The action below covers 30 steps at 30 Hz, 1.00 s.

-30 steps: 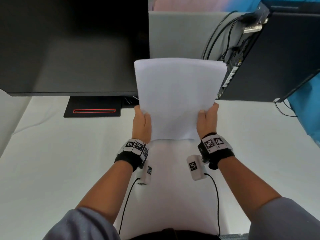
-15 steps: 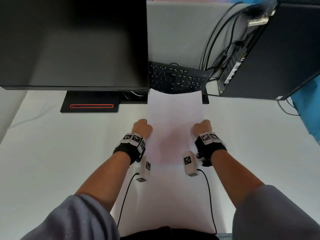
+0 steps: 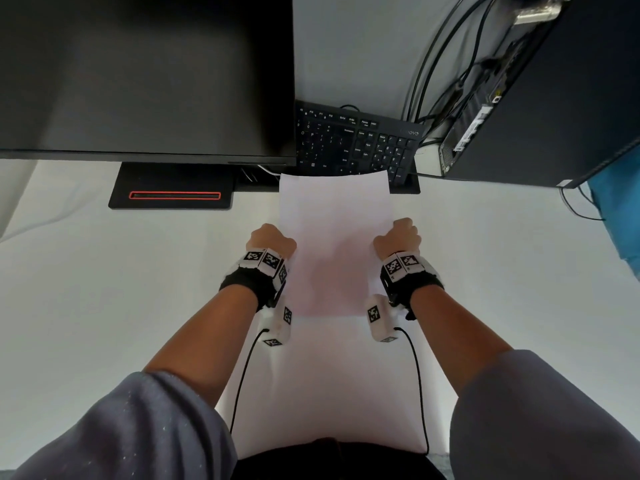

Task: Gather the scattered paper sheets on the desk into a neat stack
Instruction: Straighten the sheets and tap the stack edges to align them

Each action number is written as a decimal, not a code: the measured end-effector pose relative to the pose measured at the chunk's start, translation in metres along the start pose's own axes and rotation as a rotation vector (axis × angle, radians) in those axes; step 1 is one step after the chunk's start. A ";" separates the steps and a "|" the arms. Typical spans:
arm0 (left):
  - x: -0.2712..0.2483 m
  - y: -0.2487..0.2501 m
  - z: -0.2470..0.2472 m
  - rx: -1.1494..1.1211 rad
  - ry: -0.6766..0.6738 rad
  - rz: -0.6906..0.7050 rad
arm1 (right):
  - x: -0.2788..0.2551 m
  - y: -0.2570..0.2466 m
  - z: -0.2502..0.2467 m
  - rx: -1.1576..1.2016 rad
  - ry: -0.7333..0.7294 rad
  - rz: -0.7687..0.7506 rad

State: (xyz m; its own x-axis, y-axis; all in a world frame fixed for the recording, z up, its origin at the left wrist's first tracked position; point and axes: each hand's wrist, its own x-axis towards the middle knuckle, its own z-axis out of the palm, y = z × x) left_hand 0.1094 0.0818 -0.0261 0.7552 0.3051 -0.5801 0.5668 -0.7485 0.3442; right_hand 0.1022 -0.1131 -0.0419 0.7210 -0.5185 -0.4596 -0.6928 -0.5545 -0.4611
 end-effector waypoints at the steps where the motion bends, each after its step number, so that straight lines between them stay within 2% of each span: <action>1: -0.001 0.000 -0.001 0.013 0.002 0.002 | 0.002 0.004 -0.001 -0.027 0.013 -0.039; 3: 0.001 0.000 -0.001 0.028 0.025 0.007 | 0.007 0.010 -0.003 0.050 0.002 -0.148; 5: 0.002 0.000 -0.005 0.018 0.030 0.022 | 0.010 0.018 -0.006 0.242 -0.074 -0.204; 9: 0.002 -0.001 -0.008 0.008 0.014 0.071 | 0.015 0.033 -0.008 0.596 -0.240 -0.176; 14: 0.005 0.001 -0.010 -0.064 0.005 0.067 | 0.019 0.028 -0.008 0.722 -0.371 -0.114; 17: 0.008 -0.002 -0.011 -0.074 -0.013 0.081 | 0.012 0.024 -0.009 0.776 -0.378 -0.102; 19: 0.011 -0.010 -0.011 -0.164 -0.051 0.101 | 0.015 0.027 -0.009 0.794 -0.377 -0.104; 22: 0.004 -0.023 -0.013 -0.280 -0.171 0.115 | 0.019 0.032 -0.015 0.731 -0.423 -0.165; 26: -0.026 -0.047 -0.008 -0.113 -0.333 0.266 | -0.002 0.058 -0.030 0.331 -0.540 -0.272; 30: -0.057 -0.069 0.008 0.033 -0.302 0.374 | -0.034 0.085 -0.038 -0.063 -0.526 -0.442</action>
State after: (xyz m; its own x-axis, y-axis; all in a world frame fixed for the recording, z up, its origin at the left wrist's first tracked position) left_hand 0.0247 0.1115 -0.0229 0.7728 -0.1695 -0.6116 0.2605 -0.7941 0.5492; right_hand 0.0191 -0.1671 -0.0365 0.8210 0.1407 -0.5533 -0.3222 -0.6859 -0.6525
